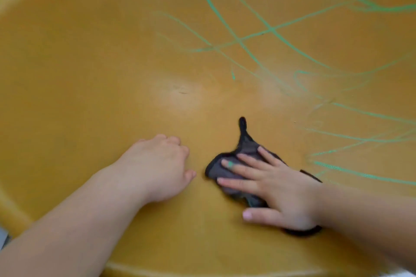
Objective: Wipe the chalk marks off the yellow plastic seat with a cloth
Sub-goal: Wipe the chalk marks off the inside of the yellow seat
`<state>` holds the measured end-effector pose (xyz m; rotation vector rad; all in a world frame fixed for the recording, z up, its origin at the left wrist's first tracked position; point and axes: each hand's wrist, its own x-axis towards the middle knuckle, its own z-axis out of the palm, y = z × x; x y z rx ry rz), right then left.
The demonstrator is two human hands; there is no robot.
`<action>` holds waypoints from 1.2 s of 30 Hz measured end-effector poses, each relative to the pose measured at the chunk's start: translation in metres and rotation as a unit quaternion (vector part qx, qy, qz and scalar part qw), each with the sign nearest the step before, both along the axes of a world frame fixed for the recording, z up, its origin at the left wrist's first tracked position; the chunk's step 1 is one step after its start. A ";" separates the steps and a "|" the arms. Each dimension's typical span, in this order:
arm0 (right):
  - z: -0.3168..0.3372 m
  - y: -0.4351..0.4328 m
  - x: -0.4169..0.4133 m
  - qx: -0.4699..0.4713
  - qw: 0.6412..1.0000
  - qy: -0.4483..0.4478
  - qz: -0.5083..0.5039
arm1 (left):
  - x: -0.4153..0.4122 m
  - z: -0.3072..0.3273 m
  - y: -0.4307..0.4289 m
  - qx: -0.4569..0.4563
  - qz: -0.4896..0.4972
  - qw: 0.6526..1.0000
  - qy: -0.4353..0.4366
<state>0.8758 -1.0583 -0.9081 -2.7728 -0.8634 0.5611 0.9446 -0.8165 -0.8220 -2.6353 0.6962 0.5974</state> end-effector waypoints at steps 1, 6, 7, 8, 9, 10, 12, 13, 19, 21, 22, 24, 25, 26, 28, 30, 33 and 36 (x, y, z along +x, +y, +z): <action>-0.007 -0.015 0.020 -0.031 0.997 -0.031 -0.063 | 0.000 0.000 0.000 -0.001 0.000 1.000 0.003; -0.023 -0.022 0.085 -0.067 0.950 -0.053 -0.300 | -0.002 0.000 0.003 0.008 -0.014 1.000 0.000; -0.022 -0.008 0.081 -0.063 0.956 -0.043 -0.285 | -0.002 -0.001 0.003 0.010 -0.018 1.000 -0.003; -0.020 0.006 0.070 -0.058 0.967 -0.032 -0.246 | -0.002 -0.001 0.003 0.011 -0.023 1.000 -0.006; -0.016 0.020 0.051 -0.049 0.981 -0.025 -0.187 | -0.002 -0.002 0.003 0.009 -0.027 1.000 -0.012; -0.011 0.030 0.029 -0.031 0.993 -0.019 -0.115 | -0.002 -0.002 0.004 0.005 -0.031 0.999 -0.018; 0.004 0.043 -0.017 0.012 1.000 0.014 0.016 | -0.003 -0.002 0.005 -0.005 -0.034 0.999 -0.021; 0.011 0.040 -0.033 0.024 0.997 0.043 0.057 | -0.004 -0.002 0.004 -0.007 -0.036 0.999 -0.020; -0.008 -0.033 0.026 -0.048 0.996 -0.039 -0.067 | -0.005 -0.007 0.004 -0.008 -0.056 0.998 -0.007; -0.016 -0.040 0.051 -0.066 0.981 -0.057 -0.176 | -0.005 -0.008 0.006 -0.007 -0.057 0.998 -0.003; -0.020 -0.037 0.057 -0.069 0.975 -0.060 -0.202 | -0.004 -0.008 0.007 -0.008 -0.056 0.998 0.000; -0.019 -0.017 0.051 -0.078 0.973 -0.055 -0.209 | -0.003 -0.010 0.008 -0.011 -0.056 0.998 0.007; -0.016 -0.005 0.037 -0.080 0.977 -0.047 -0.190 | -0.003 -0.010 0.007 -0.009 -0.060 0.998 0.007; -0.012 0.005 0.017 -0.068 0.985 -0.039 -0.153 | -0.002 -0.010 0.007 -0.008 -0.064 0.998 0.004; 0.002 0.023 -0.029 -0.025 0.999 0.000 -0.043 | -0.002 -0.010 0.007 -0.003 -0.069 0.998 0.002; 0.014 0.021 -0.057 0.006 0.998 0.056 0.031 | -0.002 -0.010 0.007 0.000 -0.069 0.998 0.007; 0.005 -0.010 -0.027 -0.011 1.000 0.017 0.008 | 0.000 -0.009 0.006 -0.003 -0.076 0.997 -0.010; -0.009 -0.022 0.025 -0.060 0.986 -0.030 -0.152 | 0.000 -0.007 0.006 0.010 -0.081 0.996 -0.042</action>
